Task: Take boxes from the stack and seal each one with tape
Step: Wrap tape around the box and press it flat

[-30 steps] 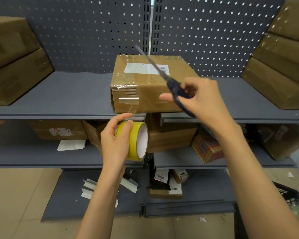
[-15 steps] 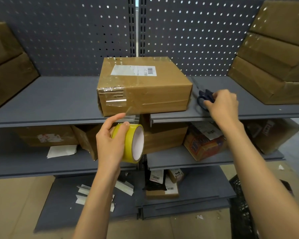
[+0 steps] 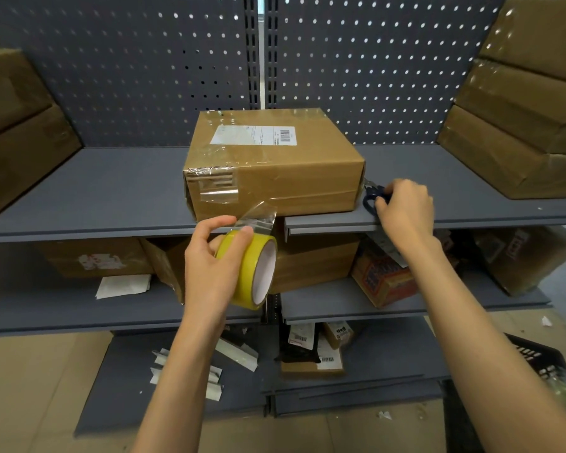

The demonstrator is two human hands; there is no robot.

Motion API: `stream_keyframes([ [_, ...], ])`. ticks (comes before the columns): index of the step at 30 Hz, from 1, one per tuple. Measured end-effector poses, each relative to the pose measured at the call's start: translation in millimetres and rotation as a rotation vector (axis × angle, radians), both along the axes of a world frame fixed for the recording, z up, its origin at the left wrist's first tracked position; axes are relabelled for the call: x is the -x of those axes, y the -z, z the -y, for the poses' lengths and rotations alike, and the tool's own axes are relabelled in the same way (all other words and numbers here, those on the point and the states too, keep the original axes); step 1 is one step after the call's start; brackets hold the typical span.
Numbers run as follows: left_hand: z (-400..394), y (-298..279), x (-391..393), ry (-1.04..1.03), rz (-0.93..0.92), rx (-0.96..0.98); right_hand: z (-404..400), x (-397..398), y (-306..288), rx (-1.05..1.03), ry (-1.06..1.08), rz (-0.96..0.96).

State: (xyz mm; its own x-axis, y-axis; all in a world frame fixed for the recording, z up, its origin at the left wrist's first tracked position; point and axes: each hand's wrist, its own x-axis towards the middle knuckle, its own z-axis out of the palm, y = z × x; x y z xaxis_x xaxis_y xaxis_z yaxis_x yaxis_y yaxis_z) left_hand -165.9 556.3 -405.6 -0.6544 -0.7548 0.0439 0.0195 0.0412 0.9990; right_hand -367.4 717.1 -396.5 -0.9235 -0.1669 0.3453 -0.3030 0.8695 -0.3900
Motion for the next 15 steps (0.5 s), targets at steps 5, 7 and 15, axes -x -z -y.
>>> stream_keyframes([
  [5, -8.6, -13.5, -1.7, 0.070, -0.033, 0.042, -4.7, -1.2, -6.3, 0.016, -0.025, -0.055],
  [7, -9.9, -22.4, -4.4, 0.114, -0.077, 0.087, -6.7, -2.8, -12.8, 0.045, -0.036, -0.092],
  [15, 21.6, -85.2, -23.7, 0.125, -0.202, 0.444, 4.3, -12.7, -60.2, 0.058, -0.139, -0.268],
])
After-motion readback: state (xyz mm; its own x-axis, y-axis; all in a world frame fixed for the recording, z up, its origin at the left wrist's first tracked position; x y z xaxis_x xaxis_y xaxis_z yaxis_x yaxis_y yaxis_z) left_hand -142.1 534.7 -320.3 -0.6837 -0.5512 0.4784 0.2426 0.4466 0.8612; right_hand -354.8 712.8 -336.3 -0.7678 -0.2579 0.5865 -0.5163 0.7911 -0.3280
